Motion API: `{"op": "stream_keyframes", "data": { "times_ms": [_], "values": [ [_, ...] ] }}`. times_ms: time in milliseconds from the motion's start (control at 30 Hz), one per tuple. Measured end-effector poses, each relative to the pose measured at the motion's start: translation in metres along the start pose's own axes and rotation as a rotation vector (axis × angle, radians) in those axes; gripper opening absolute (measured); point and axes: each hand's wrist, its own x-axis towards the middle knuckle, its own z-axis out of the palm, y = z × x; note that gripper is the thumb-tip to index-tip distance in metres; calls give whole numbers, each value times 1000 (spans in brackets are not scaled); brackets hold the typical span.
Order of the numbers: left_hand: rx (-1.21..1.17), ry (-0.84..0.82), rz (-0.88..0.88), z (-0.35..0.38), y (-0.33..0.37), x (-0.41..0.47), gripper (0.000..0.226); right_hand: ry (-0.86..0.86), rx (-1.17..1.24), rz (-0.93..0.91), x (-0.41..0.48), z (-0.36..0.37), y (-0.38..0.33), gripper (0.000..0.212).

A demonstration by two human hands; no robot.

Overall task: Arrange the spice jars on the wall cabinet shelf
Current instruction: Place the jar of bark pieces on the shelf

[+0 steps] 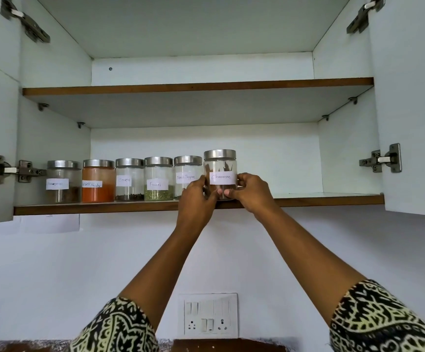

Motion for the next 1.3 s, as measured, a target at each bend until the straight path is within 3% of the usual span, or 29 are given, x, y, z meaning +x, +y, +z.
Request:
{"op": "stream_keyframes", "data": {
  "times_ms": [200, 333, 467, 567, 733, 1300],
  "values": [
    [147, -20, 22, 3, 3, -1, 39, 27, -163, -29, 4, 3, 2, 54],
    [446, -17, 202, 2, -2, -29, 56, 181, -585, -322, -26, 4, 14, 55],
    [649, -116, 269, 8, -14, -51, 65, 83, -804, -444, -45, 15, 35, 57],
    [684, -152, 244, 12, -18, -49, 72, 47, -832, -417, -42, 20, 39, 57],
    [721, -217, 200, 9, -10, -41, 57, 10, -846, -376, -33, 23, 39, 55],
    [726, -394, 112, 1, 6, -22, 54, -67, -869, -305, -22, 18, 24, 50]
  ]
}}
